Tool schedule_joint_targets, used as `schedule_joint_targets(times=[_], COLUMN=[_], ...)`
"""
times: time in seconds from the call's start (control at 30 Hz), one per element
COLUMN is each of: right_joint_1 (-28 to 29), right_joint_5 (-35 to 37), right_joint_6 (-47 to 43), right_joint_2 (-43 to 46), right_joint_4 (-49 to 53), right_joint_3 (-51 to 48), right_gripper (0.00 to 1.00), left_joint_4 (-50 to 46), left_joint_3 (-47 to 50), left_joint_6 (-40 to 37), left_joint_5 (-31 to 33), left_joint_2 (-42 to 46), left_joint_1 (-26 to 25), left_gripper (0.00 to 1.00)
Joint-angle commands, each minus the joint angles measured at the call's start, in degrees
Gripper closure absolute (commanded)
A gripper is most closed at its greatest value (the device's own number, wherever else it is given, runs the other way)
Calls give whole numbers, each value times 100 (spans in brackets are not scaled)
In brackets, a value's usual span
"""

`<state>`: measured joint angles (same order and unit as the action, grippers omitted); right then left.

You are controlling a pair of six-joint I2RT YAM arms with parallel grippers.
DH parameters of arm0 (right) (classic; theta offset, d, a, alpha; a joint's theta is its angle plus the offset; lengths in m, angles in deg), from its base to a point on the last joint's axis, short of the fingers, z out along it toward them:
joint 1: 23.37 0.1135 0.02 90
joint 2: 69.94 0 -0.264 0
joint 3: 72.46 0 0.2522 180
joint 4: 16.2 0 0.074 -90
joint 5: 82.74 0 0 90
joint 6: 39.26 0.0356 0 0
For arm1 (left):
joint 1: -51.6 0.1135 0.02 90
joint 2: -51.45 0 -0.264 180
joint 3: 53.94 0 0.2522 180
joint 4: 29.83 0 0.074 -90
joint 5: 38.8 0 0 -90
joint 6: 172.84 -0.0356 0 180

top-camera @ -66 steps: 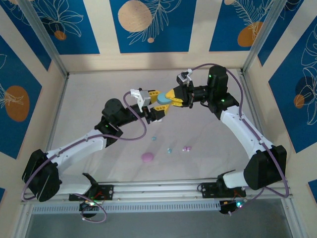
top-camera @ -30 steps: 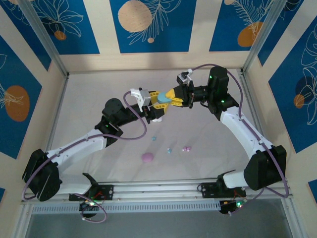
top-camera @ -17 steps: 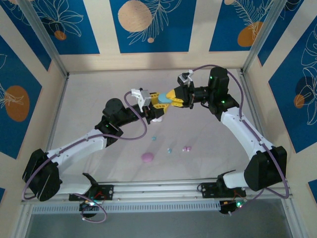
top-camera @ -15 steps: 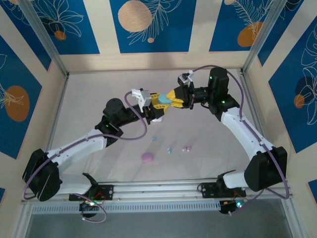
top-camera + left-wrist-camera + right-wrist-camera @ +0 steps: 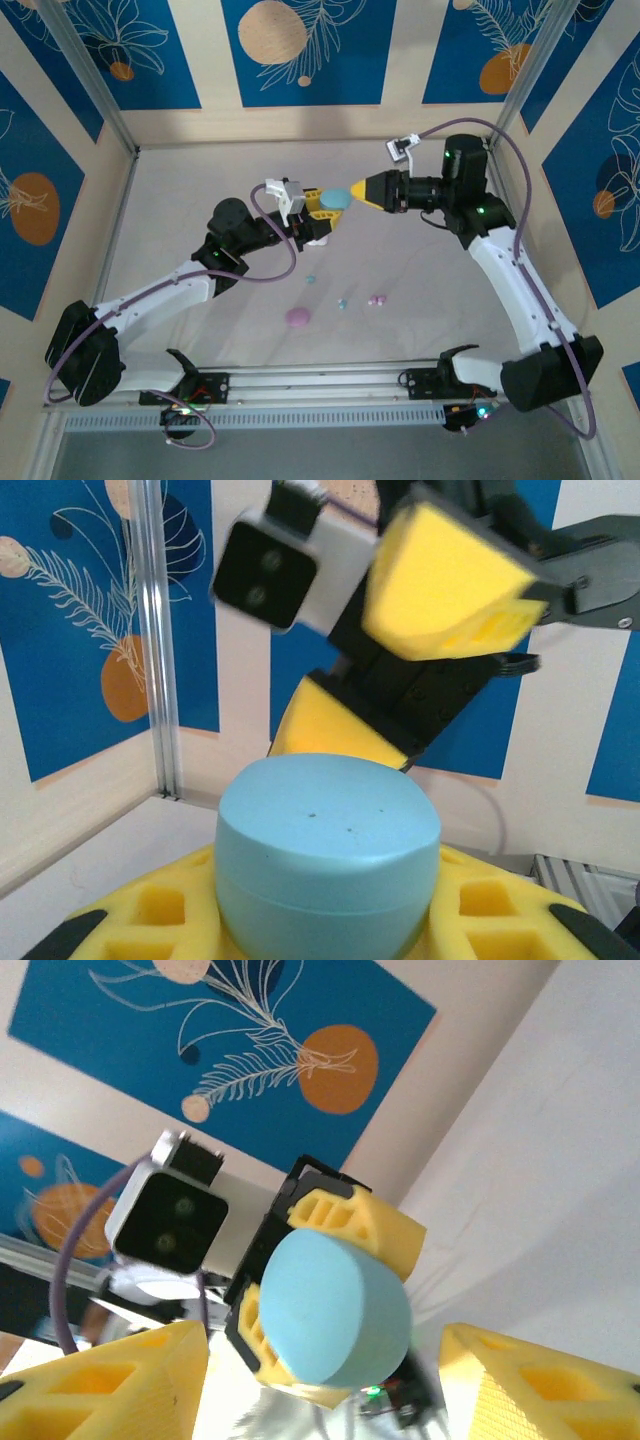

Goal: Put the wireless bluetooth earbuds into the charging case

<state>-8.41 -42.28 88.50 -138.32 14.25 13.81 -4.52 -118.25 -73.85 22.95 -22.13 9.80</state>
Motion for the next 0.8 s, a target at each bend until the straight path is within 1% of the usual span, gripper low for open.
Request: schedule_joint_targets(times=[0.0, 0.07, 0.1, 0.17, 0.23, 0.4, 0.6, 0.77], right_joint_1=[159, 334, 423, 496, 508, 542, 538, 477], right_joint_5=[729, 951, 1205, 1423, 1395, 1284, 1628, 1723], right_joint_6=[-2447, -3407, -3685, -3987, -4122, -4107, -3849, -3520], right_joint_2=[529, 734, 791, 741, 618, 407, 361, 212], right_joint_4=[274, 258, 307, 543, 779, 839, 642, 651], right_joint_3=[-253, -447, -474, -350, -183, -42, -3, 151], right_gripper=[37, 37, 35, 35, 35, 35, 35, 36], left_joint_4=[477, 529, 536, 532, 532, 523, 470, 414], left_joint_3=[27, 27, 22, 1, -17, -52, -113, -146], left_joint_6=[281, 360, 397, 436, 471, 524, 524, 506], left_joint_5=[-204, -260, -298, -363, -415, -487, -628, -730], left_joint_2=[3, -19, -33, -48, -63, -98, -137, -131], left_joint_1=[-22, -31, -35, -38, -40, -67, -96, -112], left_gripper=[76, 76, 76, 76, 76, 76, 76, 76])
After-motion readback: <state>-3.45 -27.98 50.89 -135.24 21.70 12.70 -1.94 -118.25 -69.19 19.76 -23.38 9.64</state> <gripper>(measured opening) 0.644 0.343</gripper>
